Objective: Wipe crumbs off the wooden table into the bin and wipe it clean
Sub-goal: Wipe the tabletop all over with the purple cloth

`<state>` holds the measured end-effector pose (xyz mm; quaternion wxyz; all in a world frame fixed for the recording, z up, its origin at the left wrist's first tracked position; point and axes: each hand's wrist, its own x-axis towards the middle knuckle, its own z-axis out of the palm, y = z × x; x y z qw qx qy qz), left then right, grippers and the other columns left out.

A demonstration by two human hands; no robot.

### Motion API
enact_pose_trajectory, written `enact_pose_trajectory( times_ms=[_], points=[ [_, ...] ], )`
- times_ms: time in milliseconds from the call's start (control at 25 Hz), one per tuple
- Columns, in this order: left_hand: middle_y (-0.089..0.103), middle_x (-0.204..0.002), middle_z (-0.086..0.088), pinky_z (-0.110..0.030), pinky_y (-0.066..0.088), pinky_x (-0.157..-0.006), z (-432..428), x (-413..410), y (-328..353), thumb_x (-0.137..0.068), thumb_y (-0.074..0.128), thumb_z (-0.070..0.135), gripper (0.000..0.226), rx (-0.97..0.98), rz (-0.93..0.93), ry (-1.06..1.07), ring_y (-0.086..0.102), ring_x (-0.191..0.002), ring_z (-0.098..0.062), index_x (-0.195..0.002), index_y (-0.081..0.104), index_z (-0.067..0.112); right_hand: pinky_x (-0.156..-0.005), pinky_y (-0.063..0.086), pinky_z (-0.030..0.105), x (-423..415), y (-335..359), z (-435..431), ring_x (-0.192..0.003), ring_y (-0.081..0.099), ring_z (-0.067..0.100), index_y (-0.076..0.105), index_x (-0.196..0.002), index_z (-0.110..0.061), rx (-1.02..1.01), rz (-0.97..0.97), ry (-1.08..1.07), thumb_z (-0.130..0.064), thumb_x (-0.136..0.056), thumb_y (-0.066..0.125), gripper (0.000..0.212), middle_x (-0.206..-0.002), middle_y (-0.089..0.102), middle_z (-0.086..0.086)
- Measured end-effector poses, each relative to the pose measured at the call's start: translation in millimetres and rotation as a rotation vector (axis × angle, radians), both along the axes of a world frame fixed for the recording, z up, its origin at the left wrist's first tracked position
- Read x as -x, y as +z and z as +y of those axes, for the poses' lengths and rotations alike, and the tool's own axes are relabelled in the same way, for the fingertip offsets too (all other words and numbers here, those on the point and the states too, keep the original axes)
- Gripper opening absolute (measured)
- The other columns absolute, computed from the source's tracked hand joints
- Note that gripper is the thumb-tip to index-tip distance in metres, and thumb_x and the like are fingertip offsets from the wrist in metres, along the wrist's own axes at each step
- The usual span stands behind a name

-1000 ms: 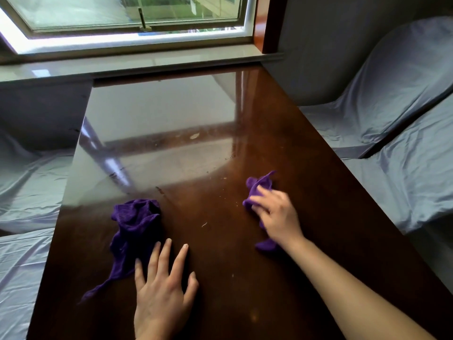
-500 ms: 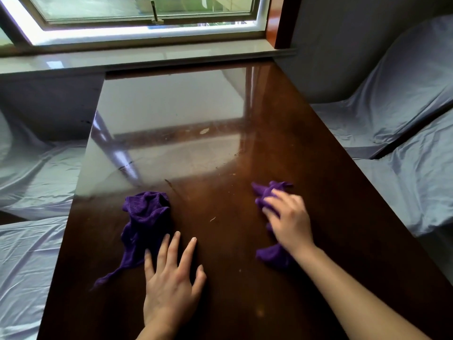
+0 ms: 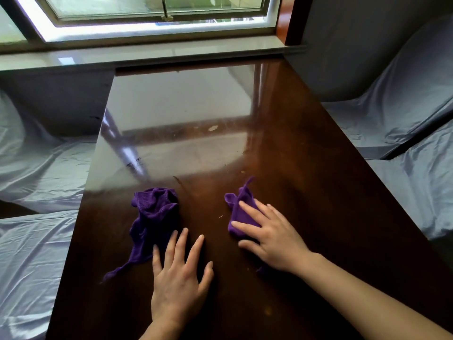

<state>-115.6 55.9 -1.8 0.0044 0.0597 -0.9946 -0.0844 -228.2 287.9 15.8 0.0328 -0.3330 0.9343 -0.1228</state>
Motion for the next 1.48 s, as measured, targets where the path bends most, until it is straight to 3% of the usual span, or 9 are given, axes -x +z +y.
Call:
enact_pose_trajectory(
  times_ms=[80,200,440,680,920,1040,1160,1360,1480],
  points=[
    [0.039,-0.153,-0.004,-0.056,0.010,-0.116,0.3,-0.1,-1.5,-0.081,0.042,0.063,0.064,-0.003,0.007,-0.005,0.020,-0.147,-0.021,-0.140,0.044,0.037,-0.119,0.024,0.046,8.2,-1.0,22.9,-0.146,0.027,0.027,0.040,-0.142,-0.043,-0.039,0.063,0.014,-0.060,-0.094,0.036,0.051,-0.161,0.027,-0.002],
    [0.038,-0.153,-0.004,-0.056,0.010,-0.116,-1.0,-0.7,-0.5,-0.080,0.045,0.062,0.065,-0.024,0.010,-0.004,0.019,-0.147,-0.021,-0.140,0.045,0.036,-0.117,0.030,0.045,52.2,-2.3,16.2,-0.141,0.036,0.035,0.055,-0.136,-0.026,0.066,0.111,-0.227,-0.037,-0.094,0.057,0.044,-0.153,0.041,0.010],
    [0.039,-0.153,-0.004,-0.057,0.013,-0.115,0.5,-0.6,2.3,-0.079,0.049,0.060,0.064,-0.022,-0.001,-0.007,0.022,-0.146,-0.022,-0.139,0.047,0.035,-0.114,0.031,0.043,117.6,-4.9,-54.8,-0.139,0.034,0.035,0.064,-0.123,-0.021,0.240,0.035,-0.593,-0.032,-0.096,0.055,0.031,-0.148,0.047,0.012],
    [0.041,-0.152,-0.005,-0.060,0.019,-0.112,-0.3,-0.8,4.0,-0.078,0.052,0.059,0.065,-0.042,0.001,-0.018,0.026,-0.145,-0.024,-0.137,0.048,0.034,-0.106,0.043,0.042,111.3,15.6,-84.1,-0.124,0.055,0.031,0.073,-0.109,-0.017,0.311,-0.057,0.042,-0.019,-0.087,0.069,0.023,-0.130,0.064,0.010],
    [0.042,-0.151,-0.005,-0.061,0.021,-0.111,-0.6,-0.6,4.7,-0.074,0.057,0.057,0.066,-0.056,0.042,-0.020,0.028,-0.144,-0.024,-0.136,0.052,0.033,-0.083,0.047,0.037,180.5,56.9,-159.7,-0.088,0.062,0.019,0.070,-0.101,-0.016,0.545,-0.355,-0.028,-0.019,-0.091,0.060,0.015,-0.094,0.070,0.004],
    [0.046,-0.148,-0.007,-0.063,0.029,-0.107,-0.1,0.5,1.7,-0.070,0.062,0.054,0.066,-0.075,0.099,-0.020,0.034,-0.141,-0.025,-0.131,0.057,0.031,-0.086,0.047,0.034,186.1,40.4,-207.4,-0.098,0.065,0.022,0.070,-0.106,-0.019,0.555,-0.339,-0.087,-0.024,-0.091,0.063,0.017,-0.103,0.073,0.004],
    [0.045,-0.149,-0.006,-0.062,0.027,-0.108,-1.2,1.6,1.0,-0.070,0.061,0.054,0.066,-0.062,0.104,-0.024,0.032,-0.142,-0.025,-0.133,0.055,0.032,-0.094,0.047,0.037,166.0,20.4,-221.4,-0.108,0.061,0.025,0.071,-0.113,-0.022,0.409,-0.180,0.071,-0.031,-0.085,0.071,0.029,-0.114,0.071,0.004],
    [0.046,-0.148,-0.007,-0.062,0.028,-0.108,1.5,0.1,4.3,-0.070,0.063,0.053,0.066,-0.076,0.091,-0.020,0.034,-0.141,-0.025,-0.131,0.057,0.031,-0.099,0.046,0.032,139.1,15.5,-162.6,-0.109,0.061,0.020,0.077,-0.099,-0.018,0.355,-0.145,0.374,-0.009,-0.077,0.073,0.025,-0.115,0.073,-0.001],
    [0.045,-0.149,-0.006,-0.062,0.025,-0.109,0.4,-0.6,3.5,-0.072,0.060,0.055,0.066,-0.059,0.069,-0.017,0.032,-0.143,-0.025,-0.134,0.054,0.032,-0.097,0.048,0.033,140.6,20.9,-109.7,-0.104,0.060,0.017,0.078,-0.095,-0.018,0.324,-0.189,0.306,0.000,-0.076,0.069,0.027,-0.111,0.074,-0.004]
  ],
)
